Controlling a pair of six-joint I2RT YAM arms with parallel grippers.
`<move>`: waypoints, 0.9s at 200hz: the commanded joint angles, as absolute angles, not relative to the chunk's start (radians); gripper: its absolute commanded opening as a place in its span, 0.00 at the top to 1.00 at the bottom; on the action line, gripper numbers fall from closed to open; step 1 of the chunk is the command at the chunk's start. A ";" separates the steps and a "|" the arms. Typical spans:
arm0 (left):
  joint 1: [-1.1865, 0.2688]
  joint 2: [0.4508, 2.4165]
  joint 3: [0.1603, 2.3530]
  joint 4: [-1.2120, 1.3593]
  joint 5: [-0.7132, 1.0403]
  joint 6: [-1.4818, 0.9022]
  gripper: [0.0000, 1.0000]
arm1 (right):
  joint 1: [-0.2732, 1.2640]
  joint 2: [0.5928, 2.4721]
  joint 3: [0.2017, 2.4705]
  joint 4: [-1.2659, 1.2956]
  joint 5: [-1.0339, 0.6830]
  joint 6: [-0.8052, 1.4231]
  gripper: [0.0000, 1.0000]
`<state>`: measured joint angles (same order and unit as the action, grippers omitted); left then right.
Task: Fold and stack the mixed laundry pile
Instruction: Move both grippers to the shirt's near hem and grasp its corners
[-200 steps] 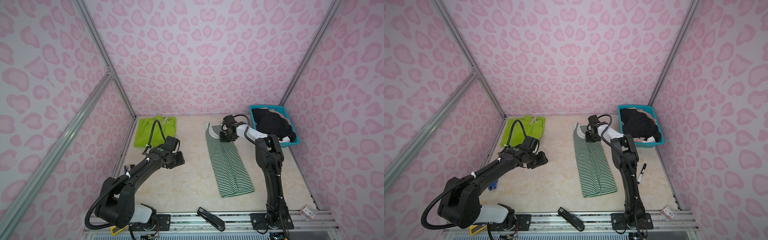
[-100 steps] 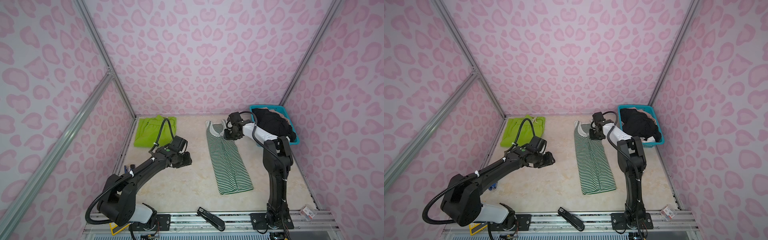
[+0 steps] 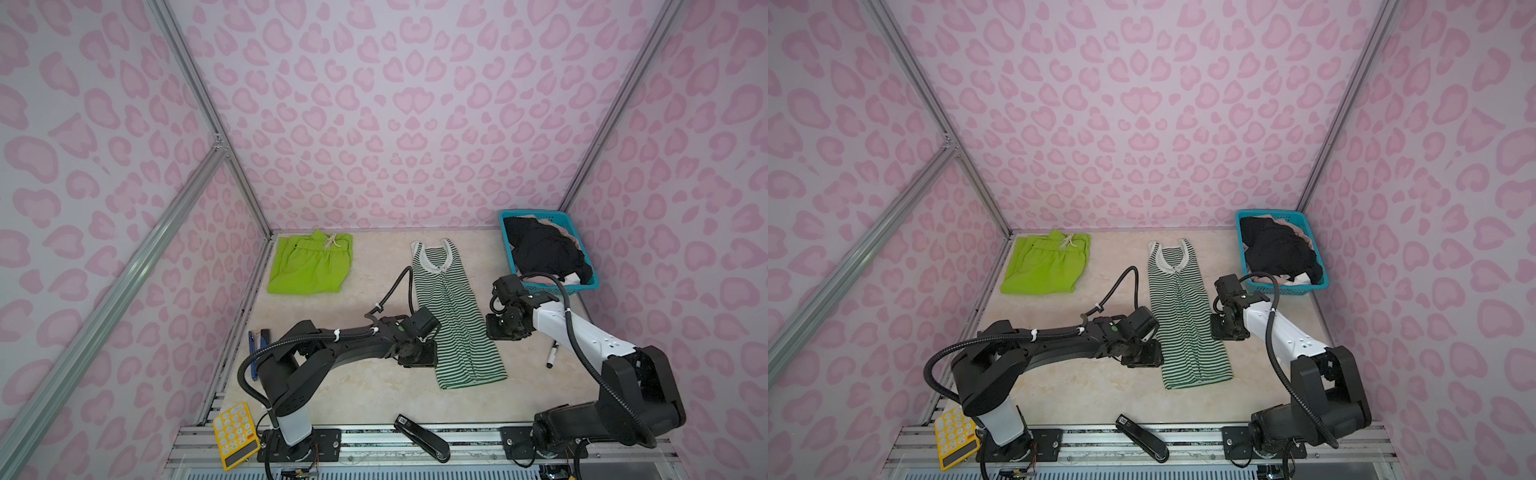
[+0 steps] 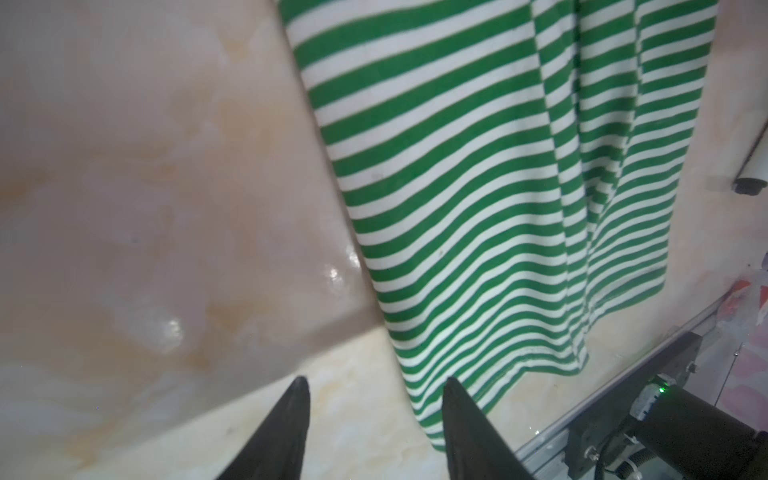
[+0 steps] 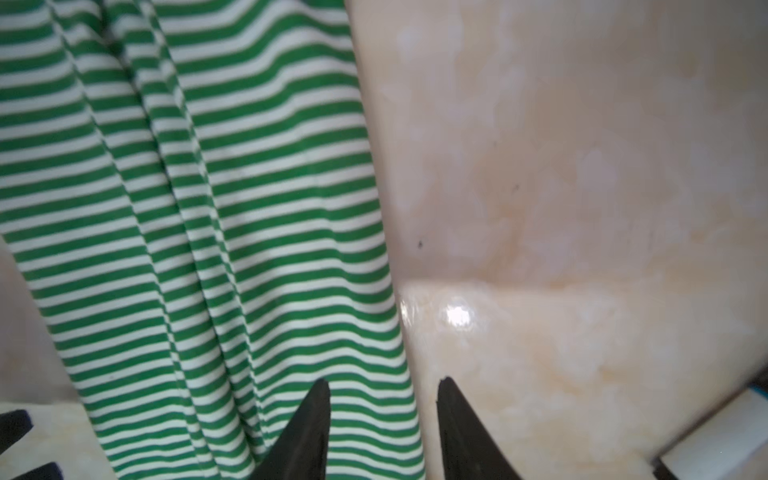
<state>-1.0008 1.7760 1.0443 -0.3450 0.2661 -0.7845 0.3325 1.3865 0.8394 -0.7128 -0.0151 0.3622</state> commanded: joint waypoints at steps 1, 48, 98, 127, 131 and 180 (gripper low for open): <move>-1.031 1.808 1.051 -0.287 0.270 -0.852 0.45 | 0.333 1.343 0.760 -0.710 -0.046 0.431 0.56; -1.059 1.864 1.043 -0.258 0.279 -0.918 0.54 | 0.333 1.350 0.631 -0.595 -0.152 0.510 0.58; -0.957 1.835 1.000 -0.329 0.219 -0.896 0.93 | 0.354 1.392 0.634 -0.523 -0.235 0.519 0.68; -0.871 1.803 0.990 -0.397 0.206 -0.809 0.94 | 0.391 1.412 0.662 -0.513 -0.244 0.531 0.69; -0.866 1.801 0.994 -0.407 0.214 -0.789 0.93 | 0.397 1.414 0.663 -0.515 -0.242 0.534 0.69; -0.864 1.741 1.003 -0.477 0.294 -0.724 0.57 | 0.482 1.368 0.643 -0.527 -0.219 0.586 0.58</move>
